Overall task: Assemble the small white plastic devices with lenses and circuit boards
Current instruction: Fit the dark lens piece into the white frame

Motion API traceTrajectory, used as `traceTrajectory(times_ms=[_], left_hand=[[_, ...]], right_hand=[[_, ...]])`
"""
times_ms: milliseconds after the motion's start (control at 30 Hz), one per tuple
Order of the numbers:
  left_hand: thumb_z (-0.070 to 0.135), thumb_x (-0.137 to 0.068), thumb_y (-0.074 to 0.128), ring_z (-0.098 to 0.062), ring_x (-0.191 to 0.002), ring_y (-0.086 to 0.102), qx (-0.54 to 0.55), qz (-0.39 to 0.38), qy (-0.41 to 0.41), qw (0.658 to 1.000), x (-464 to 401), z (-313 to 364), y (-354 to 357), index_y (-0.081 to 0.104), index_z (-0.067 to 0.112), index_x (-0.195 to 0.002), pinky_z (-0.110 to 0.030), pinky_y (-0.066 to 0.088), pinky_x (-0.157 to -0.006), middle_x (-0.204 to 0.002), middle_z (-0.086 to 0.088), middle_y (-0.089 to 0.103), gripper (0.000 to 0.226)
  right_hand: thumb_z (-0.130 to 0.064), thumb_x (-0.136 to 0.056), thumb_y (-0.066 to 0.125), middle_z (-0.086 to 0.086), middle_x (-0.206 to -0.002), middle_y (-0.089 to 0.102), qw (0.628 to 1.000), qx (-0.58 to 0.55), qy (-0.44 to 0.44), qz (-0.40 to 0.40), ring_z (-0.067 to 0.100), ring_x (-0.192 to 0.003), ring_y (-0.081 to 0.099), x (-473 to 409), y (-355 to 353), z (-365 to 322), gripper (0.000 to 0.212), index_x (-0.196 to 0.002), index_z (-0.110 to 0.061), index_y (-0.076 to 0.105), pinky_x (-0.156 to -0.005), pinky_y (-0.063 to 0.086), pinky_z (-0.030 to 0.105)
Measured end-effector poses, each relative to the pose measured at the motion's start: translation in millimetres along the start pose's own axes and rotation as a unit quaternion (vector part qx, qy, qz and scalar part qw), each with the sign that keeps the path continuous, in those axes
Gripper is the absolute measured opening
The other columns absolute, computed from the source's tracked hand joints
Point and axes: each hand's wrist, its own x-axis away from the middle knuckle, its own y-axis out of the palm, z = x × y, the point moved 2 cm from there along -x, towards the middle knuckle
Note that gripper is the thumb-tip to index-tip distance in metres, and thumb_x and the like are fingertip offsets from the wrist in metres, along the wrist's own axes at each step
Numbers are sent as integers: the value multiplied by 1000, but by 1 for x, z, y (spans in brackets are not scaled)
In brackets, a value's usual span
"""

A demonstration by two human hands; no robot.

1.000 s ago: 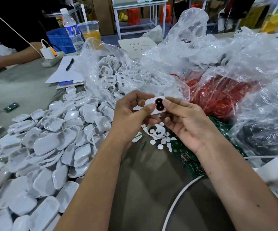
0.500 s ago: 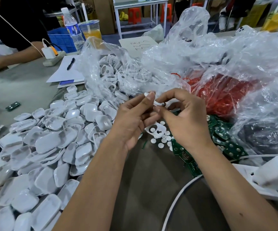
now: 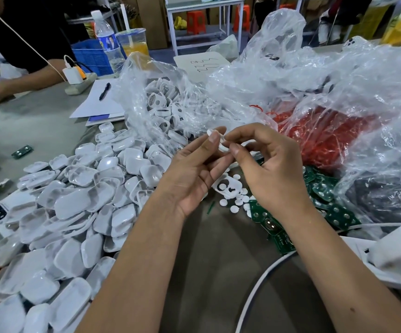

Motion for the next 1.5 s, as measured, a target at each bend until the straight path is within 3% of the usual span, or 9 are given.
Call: traceTrajectory(times_ms=[467,733,900,1000,1100,1167,1233,1367,1500], left_hand=[[18,-82,74,-15,-91,74,-5,-12,12,1000,-3,-7,-1,79,8,-107,-25,61,-83,-107,-10,76,27],[13,-81,74,-17,-85,77,16,-17,12,1000,-3,-12,5,81,12,-92,-23,61,-73,-94,-7,77,13],[11,-78,75,-18,-79,77,26,-6,14,1000,-6,-13,6,80,9,-92,-23,61,-68,-89,-7,77,15],[12,-80,73,-22,-83,77,56,1,14,998,-9,-13,6,75,5,-104,-23,61,-70,-94,-11,76,26],[14,-79,74,-31,-89,77,92,11,8,996,-12,-12,5,74,2,-109,-25,62,-69,-106,-22,72,32],[14,-80,73,-34,-91,76,117,17,-1,993,-13,-12,5,74,1,-111,-26,63,-68,-108,-27,70,34],[16,-82,72,-32,-90,75,135,18,-11,991,-13,-11,4,71,0,-115,-26,64,-70,-101,-26,71,37],[19,-83,73,-29,-85,74,148,23,-15,989,-15,-10,4,70,-1,-117,-26,63,-75,-93,-24,71,39],[19,-80,74,-29,-83,74,144,30,-18,989,-15,-11,6,72,0,-112,-26,63,-74,-93,-24,69,38]], right_hand=[[-5,-89,78,-15,-95,78,999,-27,-17,-8,6,-91,75,-1,-5,-7,18,-100,-19,78,-82,56,17],[-5,-95,72,-17,-92,77,1000,11,5,11,3,-89,75,-1,-6,-9,22,-99,-26,76,-80,57,17],[-5,-96,69,-16,-86,77,997,19,71,0,2,-85,75,-6,-7,-8,19,-95,-22,78,-74,58,17],[-12,-98,70,-9,-80,78,996,40,83,-16,4,-78,76,-22,-8,-17,10,-93,-16,78,-71,60,21],[-26,-100,68,-8,-73,75,990,108,69,54,5,-69,73,-49,-10,-22,19,-84,-18,75,-70,58,27],[-25,-101,65,-4,-72,74,972,156,110,138,13,-69,73,-76,-16,-12,23,-82,-16,74,-69,59,32],[-14,-96,64,6,-82,76,933,269,172,163,22,-78,74,-104,-24,6,16,-87,-9,76,-67,55,28],[3,-90,63,20,-117,70,849,443,282,57,38,-108,69,-139,-26,40,21,-110,-1,67,-76,48,32],[-7,-94,60,21,-120,68,807,518,270,-83,40,-112,65,-145,-10,58,15,-108,-4,66,-76,45,37]])
